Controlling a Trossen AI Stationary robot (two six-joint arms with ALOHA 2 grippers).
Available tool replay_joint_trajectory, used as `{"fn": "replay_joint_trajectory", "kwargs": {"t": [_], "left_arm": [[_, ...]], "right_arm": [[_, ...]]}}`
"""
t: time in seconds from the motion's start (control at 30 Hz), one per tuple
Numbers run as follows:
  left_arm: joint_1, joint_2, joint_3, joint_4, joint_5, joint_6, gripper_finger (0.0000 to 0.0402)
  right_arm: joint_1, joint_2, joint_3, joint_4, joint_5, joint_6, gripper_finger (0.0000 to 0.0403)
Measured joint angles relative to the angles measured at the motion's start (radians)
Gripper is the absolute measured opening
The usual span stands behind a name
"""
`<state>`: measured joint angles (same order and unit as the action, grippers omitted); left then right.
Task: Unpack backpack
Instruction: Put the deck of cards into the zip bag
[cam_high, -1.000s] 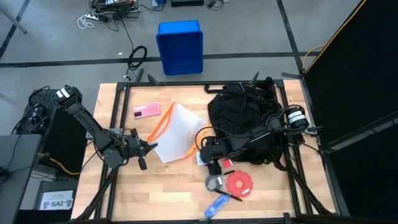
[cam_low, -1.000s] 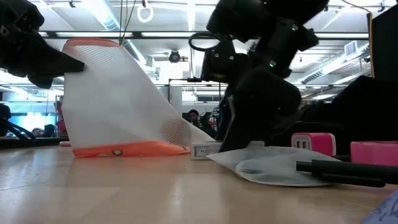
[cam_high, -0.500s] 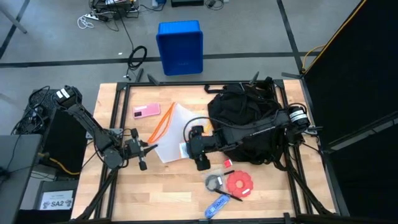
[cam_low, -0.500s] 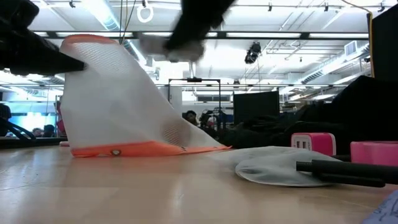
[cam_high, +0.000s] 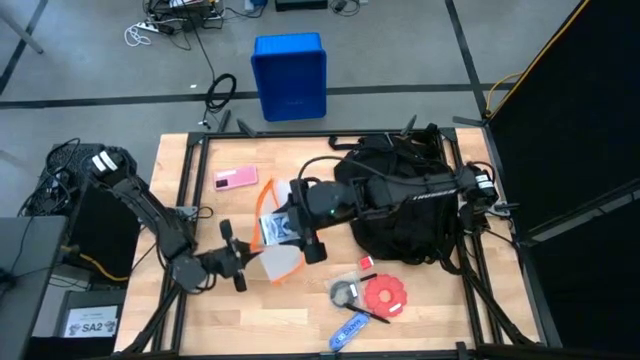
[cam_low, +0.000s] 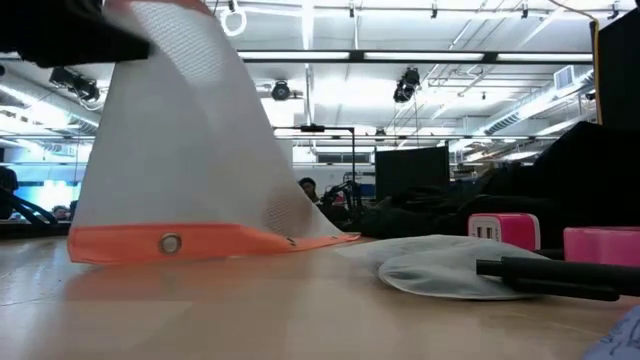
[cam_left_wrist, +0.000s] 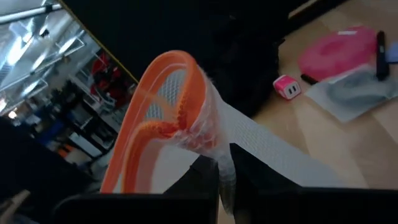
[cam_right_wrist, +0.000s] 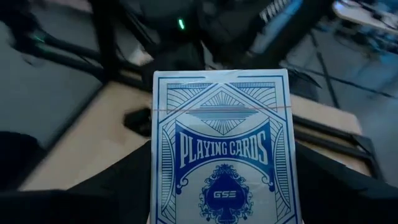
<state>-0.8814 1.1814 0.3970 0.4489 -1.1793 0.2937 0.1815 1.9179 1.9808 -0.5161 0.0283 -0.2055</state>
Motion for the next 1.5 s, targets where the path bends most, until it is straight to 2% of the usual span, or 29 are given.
{"fn": "replay_joint_trajectory", "kwargs": {"t": [0.17,0.37,0.67,1.0,1.1,1.23,1.5], "left_arm": [[0.001,0.082,0.1,-0.008,0.009,0.102,0.0],[0.023,0.137,0.191,-0.057,0.067,0.141,0.0],[0.049,0.17,0.215,-0.079,0.117,0.14,0.0],[0.05,0.17,0.215,-0.078,0.134,0.132,0.0],[0.05,0.17,0.215,-0.078,0.134,0.132,0.0],[0.05,0.17,0.215,-0.077,0.134,0.132,0.0],[0.059,0.17,0.215,-0.073,0.134,0.132,0.0]], "right_arm": [[0.002,0.001,-0.001,0.026,-0.113,0.022,0.0271],[0.018,0.003,-0.07,0.184,-0.13,0.029,0.0271],[0.029,-0.001,-0.279,0.626,-0.162,0.088,0.0271],[-0.039,0.0,-0.565,1.07,-0.101,0.208,0.0271],[-0.049,0.004,-0.616,1.116,-0.093,0.246,0.0271],[-0.051,0.0,-0.669,1.132,-0.031,0.255,0.0271],[-0.029,0.001,-0.697,1.144,-0.031,0.289,0.0271]]}}
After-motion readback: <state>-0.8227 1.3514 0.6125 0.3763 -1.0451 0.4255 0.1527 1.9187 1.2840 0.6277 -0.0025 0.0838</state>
